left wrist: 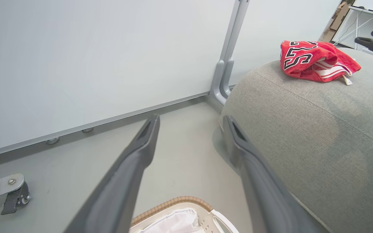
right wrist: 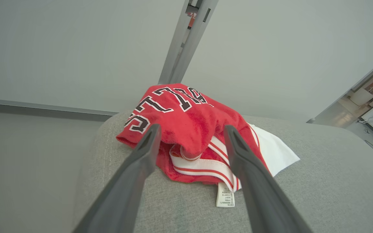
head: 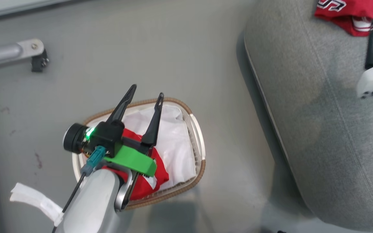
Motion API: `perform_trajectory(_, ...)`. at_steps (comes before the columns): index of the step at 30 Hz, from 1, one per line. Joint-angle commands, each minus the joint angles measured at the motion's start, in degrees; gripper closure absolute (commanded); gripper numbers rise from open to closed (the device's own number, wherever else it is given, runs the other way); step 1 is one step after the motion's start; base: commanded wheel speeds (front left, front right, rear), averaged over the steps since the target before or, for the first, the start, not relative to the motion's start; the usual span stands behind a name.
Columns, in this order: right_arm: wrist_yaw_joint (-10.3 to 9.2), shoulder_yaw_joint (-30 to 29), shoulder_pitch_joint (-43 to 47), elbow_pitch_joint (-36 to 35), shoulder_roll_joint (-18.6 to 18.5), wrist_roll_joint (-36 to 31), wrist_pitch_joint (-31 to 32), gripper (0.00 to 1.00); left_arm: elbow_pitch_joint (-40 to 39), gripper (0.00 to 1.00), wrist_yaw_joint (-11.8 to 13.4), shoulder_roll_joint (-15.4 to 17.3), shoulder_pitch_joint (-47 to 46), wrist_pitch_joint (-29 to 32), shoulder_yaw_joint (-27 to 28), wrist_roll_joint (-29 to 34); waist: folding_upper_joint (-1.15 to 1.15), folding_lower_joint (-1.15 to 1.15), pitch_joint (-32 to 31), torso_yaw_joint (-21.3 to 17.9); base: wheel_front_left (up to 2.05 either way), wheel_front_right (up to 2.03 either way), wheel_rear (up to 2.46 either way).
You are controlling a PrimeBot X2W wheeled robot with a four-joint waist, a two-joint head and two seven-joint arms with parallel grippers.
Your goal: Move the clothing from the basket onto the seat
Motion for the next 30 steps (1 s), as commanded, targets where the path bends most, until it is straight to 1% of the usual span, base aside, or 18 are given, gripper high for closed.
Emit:
perform_trajectory(1,-0.08,1.07,2.19,-0.31,0.61,0.85,-0.14,0.00,0.38,0.00,0.02,-0.40,2.17,-0.04,1.25,-0.40,0.00,0.00,-8.92,2.95,0.00,0.00,0.00)
perform_trajectory(4,-0.08,3.15,4.68,-1.07,2.20,2.31,-0.14,0.00,0.78,0.00,0.10,-1.33,5.01,-0.04,4.29,-0.85,0.00,0.00,-12.78,4.30,0.00,0.00,0.00)
perform_trajectory(5,-0.08,3.84,5.79,-1.52,3.29,3.12,-0.14,0.00,0.92,0.00,0.20,-1.57,6.37,-0.04,5.81,-1.05,0.00,0.00,-14.29,4.80,0.00,0.00,0.00)
perform_trajectory(11,-0.08,5.73,11.95,-3.81,7.46,6.49,-0.14,0.00,0.69,0.00,1.07,-2.72,12.74,-0.05,13.73,-1.88,0.00,0.00,-19.57,7.07,0.00,0.00,0.00)
perform_trajectory(17,-0.08,8.20,19.56,-6.43,9.20,10.37,-0.13,0.00,0.34,0.00,0.86,-3.32,18.26,-0.05,19.74,-1.31,0.00,0.00,-22.70,9.30,0.00,0.00,0.00)
perform_trajectory(24,-0.08,13.12,26.98,-9.78,9.27,16.06,-0.14,0.00,0.03,0.00,0.37,-3.66,22.31,-0.05,23.13,-0.97,0.00,0.00,-24.58,11.14,0.00,0.00,0.00)
perform_trajectory(28,-0.08,14.03,31.57,-12.11,9.28,19.15,-0.14,0.00,0.16,0.00,0.20,-3.70,23.88,-0.05,22.91,-2.30,0.00,0.00,-25.46,11.86,0.00,0.00,0.00)
perform_trajectory(30,-0.08,14.76,33.39,-13.10,9.32,19.55,-0.14,0.00,-0.09,0.00,0.42,-3.68,24.48,-0.05,22.84,-2.66,0.00,0.00,-25.69,11.87,0.00,0.00,0.00)
